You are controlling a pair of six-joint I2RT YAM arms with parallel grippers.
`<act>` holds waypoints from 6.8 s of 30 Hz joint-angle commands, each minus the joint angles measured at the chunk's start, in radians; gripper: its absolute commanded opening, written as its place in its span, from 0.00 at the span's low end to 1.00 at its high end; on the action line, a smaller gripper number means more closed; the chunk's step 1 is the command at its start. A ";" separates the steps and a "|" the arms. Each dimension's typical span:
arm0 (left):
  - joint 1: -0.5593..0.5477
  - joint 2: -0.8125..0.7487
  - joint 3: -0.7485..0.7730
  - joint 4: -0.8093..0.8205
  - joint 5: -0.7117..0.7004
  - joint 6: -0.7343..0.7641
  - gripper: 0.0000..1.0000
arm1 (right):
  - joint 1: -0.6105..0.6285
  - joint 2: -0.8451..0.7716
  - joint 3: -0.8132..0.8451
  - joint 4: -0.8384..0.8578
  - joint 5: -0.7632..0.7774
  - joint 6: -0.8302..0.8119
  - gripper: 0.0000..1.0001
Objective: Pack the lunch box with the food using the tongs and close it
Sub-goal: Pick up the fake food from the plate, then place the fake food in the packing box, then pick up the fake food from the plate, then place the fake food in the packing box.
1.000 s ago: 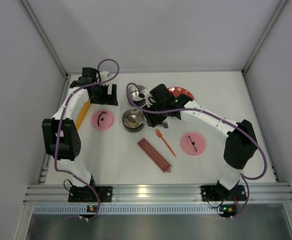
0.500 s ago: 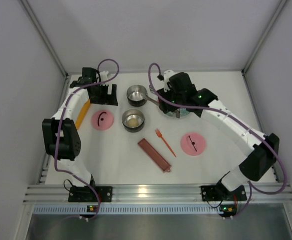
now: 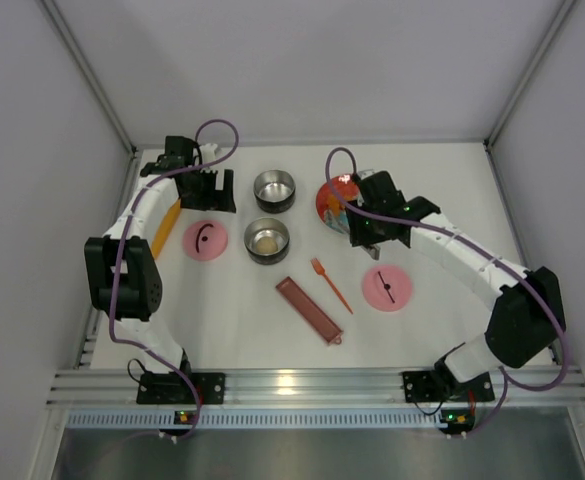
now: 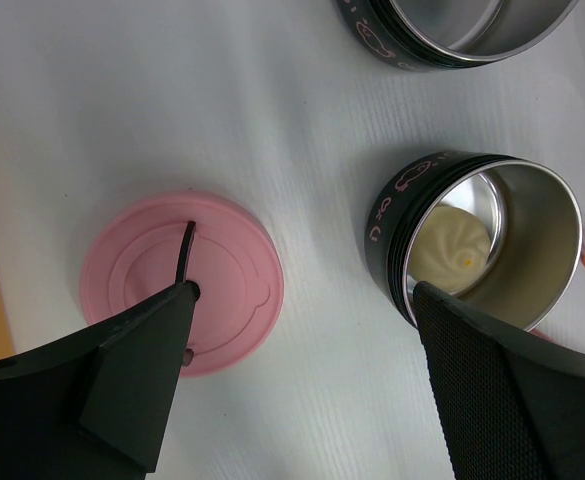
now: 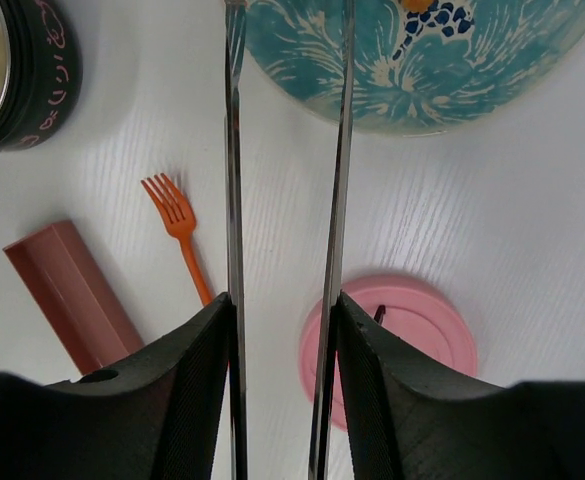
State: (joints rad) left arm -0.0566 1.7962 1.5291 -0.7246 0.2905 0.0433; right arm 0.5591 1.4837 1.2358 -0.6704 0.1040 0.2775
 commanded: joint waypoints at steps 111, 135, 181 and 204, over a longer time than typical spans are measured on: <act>0.014 -0.081 0.028 -0.012 -0.157 0.098 0.98 | -0.007 0.349 0.672 0.127 -0.237 -0.083 0.50; 0.014 -0.139 -0.092 -0.019 -0.105 0.104 0.97 | -0.215 -0.043 0.018 0.140 -0.084 -0.123 0.50; 0.049 -0.118 -0.101 -0.015 -0.154 0.090 0.98 | 0.025 0.217 0.353 0.304 -0.167 -0.044 0.16; 0.049 -0.124 -0.121 -0.015 -0.140 0.096 0.98 | 0.050 0.452 0.510 0.261 -0.182 -0.073 0.43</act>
State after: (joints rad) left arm -0.0101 1.6783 1.4136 -0.7338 0.1413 0.1429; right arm 0.6071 1.9461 1.7092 -0.4438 -0.0769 0.2176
